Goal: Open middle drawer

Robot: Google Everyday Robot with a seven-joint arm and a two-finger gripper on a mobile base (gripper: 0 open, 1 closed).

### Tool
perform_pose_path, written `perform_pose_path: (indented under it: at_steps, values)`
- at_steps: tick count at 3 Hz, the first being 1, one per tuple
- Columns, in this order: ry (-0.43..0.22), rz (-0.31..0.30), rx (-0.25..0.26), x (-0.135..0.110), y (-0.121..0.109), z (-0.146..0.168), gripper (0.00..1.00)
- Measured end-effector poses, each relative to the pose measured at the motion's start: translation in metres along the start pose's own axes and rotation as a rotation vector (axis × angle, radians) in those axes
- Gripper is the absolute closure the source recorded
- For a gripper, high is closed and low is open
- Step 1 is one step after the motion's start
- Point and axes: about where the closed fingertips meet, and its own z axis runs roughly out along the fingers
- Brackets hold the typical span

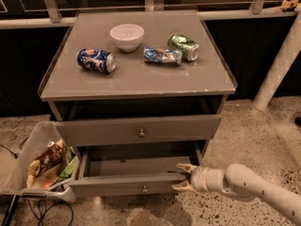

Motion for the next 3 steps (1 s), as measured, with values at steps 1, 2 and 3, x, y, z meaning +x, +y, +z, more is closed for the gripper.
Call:
perform_pose_path:
  at_steps: [1, 2, 3]
  values:
    - [-0.001, -0.003, -0.004, 0.001, 0.005, -0.001, 0.14]
    - [0.015, 0.025, 0.006, 0.021, 0.044, -0.025, 0.37]
    - [0.017, 0.028, 0.007, 0.018, 0.045, -0.028, 0.6]
